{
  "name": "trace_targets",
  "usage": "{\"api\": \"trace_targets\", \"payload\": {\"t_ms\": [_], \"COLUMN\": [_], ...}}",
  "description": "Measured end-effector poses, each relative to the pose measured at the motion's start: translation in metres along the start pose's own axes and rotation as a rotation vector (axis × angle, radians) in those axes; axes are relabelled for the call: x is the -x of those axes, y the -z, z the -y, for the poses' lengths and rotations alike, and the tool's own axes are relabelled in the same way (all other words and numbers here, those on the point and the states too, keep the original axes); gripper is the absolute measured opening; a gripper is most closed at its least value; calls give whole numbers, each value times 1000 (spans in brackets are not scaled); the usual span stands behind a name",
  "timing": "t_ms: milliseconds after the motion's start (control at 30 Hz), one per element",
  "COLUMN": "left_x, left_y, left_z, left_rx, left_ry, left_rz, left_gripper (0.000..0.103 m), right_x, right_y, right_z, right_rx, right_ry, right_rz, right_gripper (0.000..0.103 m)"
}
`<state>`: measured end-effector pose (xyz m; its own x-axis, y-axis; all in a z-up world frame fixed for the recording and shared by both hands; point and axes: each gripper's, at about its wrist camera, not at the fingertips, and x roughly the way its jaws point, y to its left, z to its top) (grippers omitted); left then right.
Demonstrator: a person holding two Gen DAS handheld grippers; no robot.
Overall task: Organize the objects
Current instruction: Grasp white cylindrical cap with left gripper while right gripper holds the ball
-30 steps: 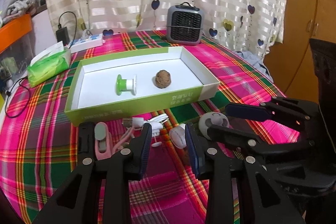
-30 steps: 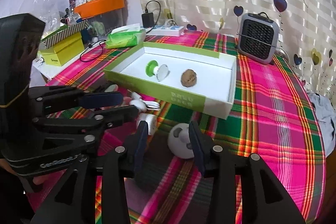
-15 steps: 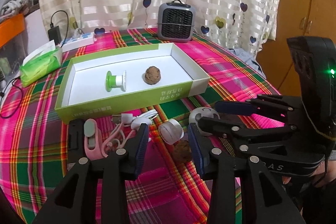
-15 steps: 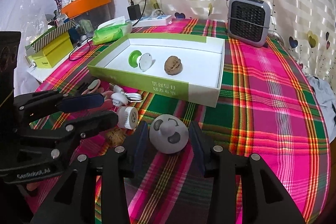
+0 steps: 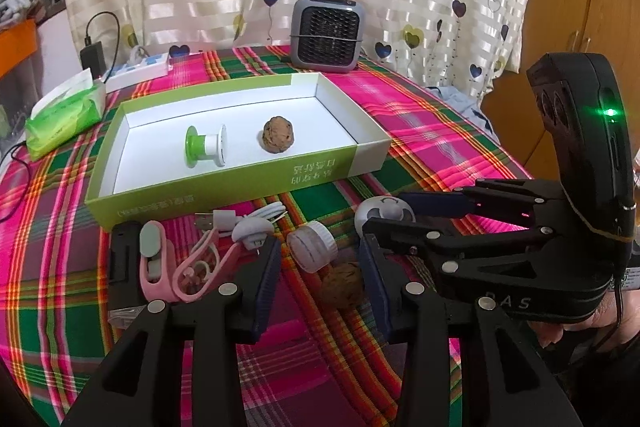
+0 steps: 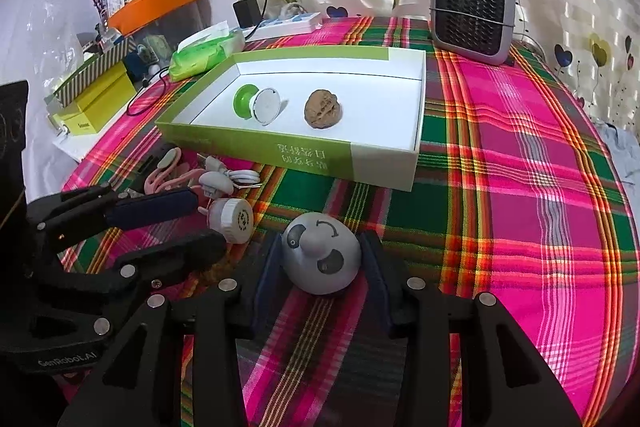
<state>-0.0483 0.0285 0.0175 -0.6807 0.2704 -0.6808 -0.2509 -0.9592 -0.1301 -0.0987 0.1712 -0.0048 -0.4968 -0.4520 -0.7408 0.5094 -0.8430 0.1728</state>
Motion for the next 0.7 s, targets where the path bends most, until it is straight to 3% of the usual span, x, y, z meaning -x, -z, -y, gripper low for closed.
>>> {"api": "trace_targets", "payload": {"t_ms": [200,500,700], "left_x": [-4,-14,-17], "left_y": [-1,-2,-3], "left_z": [3,-3,0], "left_rx": [3,41,32], "left_ry": [-18,-34,-60], "left_rz": [-6,-42,-59], "left_gripper": [39,39,27], "right_x": [5,8,10], "right_y": [0,0,0], "right_z": [0,-2,-2], "right_rx": [-5,6,10], "right_ry": [-9,4,9], "right_rz": [24,48,57], "right_gripper": [32,31,31]}}
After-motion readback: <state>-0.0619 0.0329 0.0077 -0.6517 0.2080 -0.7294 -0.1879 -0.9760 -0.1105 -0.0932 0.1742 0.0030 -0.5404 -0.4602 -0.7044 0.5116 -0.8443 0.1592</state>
